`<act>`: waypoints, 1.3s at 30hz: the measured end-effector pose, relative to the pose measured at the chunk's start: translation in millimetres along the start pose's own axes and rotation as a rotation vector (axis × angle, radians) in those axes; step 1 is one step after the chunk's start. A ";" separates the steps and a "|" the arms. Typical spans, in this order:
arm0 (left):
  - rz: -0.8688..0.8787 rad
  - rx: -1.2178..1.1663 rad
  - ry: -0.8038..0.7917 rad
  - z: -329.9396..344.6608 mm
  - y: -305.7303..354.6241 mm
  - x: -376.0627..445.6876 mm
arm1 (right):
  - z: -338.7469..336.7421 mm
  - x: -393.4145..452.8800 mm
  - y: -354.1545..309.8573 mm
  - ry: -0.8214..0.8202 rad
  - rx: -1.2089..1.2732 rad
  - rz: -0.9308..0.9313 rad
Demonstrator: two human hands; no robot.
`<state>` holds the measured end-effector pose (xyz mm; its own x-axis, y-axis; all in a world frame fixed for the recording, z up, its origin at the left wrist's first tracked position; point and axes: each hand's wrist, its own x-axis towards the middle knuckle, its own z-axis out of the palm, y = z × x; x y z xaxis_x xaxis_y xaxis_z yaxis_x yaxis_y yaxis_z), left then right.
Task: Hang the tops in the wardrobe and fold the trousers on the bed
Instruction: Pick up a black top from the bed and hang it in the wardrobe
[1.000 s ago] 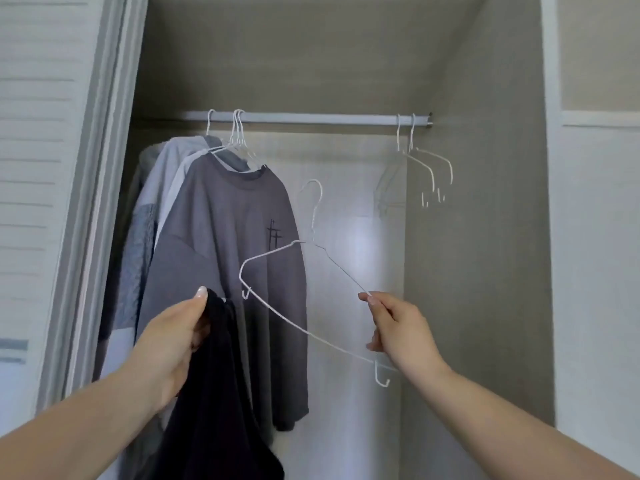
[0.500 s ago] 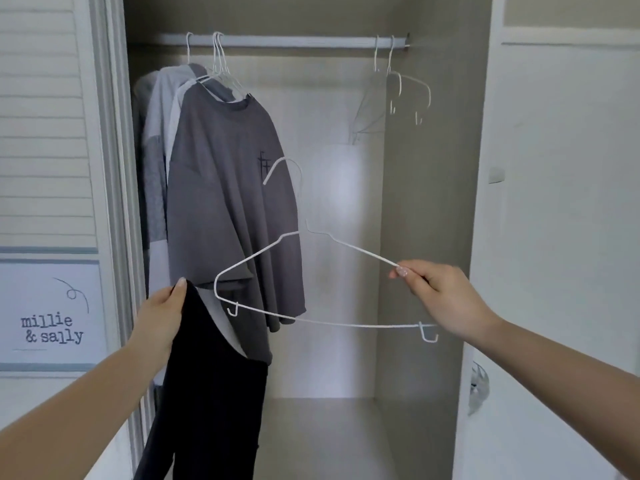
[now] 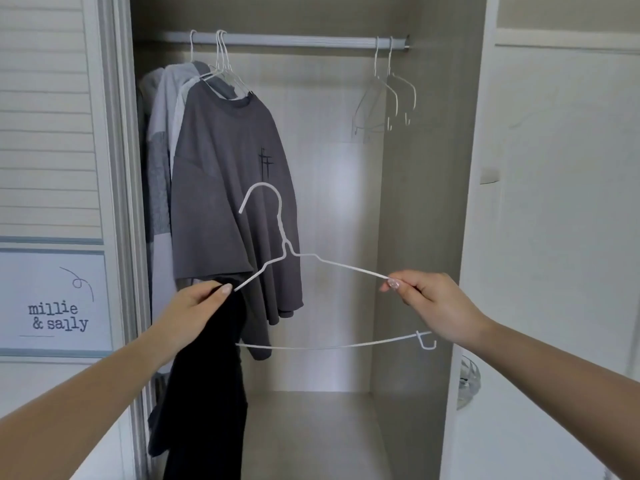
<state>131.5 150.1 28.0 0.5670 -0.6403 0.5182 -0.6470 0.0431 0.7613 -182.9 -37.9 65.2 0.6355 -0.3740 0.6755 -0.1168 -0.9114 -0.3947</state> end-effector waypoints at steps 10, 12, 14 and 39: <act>0.133 0.057 0.129 33.2 35.0 -9.8 | 19.6 0.1 -13.3 0.096 -0.363 -0.209; 0.082 0.044 0.193 37.9 30.1 -9.7 | 22.0 -2.0 -15.7 0.175 -0.656 -0.471; 0.037 0.034 0.236 39.7 24.5 -9.8 | 25.2 -8.3 -19.6 0.139 -0.840 -0.720; 0.052 -0.133 0.190 20.2 42.6 -39.6 | 180.9 -73.9 -24.7 -0.940 -0.011 -0.068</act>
<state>71.2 161.8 32.1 0.6286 -0.4790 0.6127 -0.6123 0.1809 0.7697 -88.9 43.3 -87.7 0.9959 -0.0325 -0.0843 -0.0612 -0.9293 -0.3642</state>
